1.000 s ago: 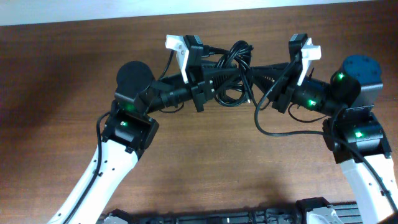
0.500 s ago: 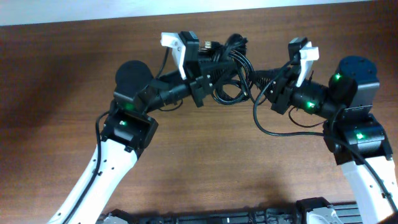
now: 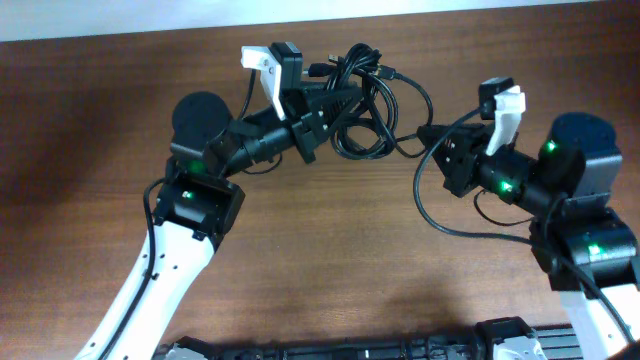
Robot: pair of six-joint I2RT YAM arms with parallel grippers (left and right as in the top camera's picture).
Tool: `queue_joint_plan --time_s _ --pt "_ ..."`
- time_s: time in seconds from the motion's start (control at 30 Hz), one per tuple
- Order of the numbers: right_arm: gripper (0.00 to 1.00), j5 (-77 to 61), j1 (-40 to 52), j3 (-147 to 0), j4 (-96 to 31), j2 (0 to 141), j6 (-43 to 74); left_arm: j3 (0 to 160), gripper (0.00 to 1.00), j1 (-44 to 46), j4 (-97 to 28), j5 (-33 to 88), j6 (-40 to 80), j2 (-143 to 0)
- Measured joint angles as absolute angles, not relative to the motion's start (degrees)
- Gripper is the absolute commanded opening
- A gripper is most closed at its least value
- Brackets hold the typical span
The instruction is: Untangle cables
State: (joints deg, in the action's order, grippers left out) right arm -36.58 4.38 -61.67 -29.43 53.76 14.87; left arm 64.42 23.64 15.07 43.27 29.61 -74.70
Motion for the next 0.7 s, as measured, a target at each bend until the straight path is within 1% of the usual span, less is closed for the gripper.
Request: queue_joint_plan --time_s 0.1,0.13,0.2,0.3,0.5,0.7 --pt "0.34 -35.4 4.4 -61.7 -29.6 52.4 14.8 64.4 0.0 23.0 15.0 43.6 29.6 -74.7" --pt "0.39 -35.0 4.4 -61.7 -29.6 52.0 14.9 64.4 0.0 22.7 15.1 44.2 29.6 -74.7" --pt "0.45 -34.8 4.4 -61.7 -29.6 51.4 14.7 64.4 0.0 22.7 15.0 45.5 29.6 -74.7" --pt "0.56 -34.5 4.4 -61.7 -29.6 51.0 14.8 64.4 0.0 22.7 15.1 47.1 29.6 -74.7" --pt "0.6 -35.1 4.4 -61.7 -29.6 50.9 14.8 64.4 0.0 22.7 15.7 50.5 28.9 -74.7" --pt "0.6 -37.0 4.4 -61.7 -29.4 50.9 14.8 64.4 0.0 22.7 17.8 54.2 26.8 -74.7"
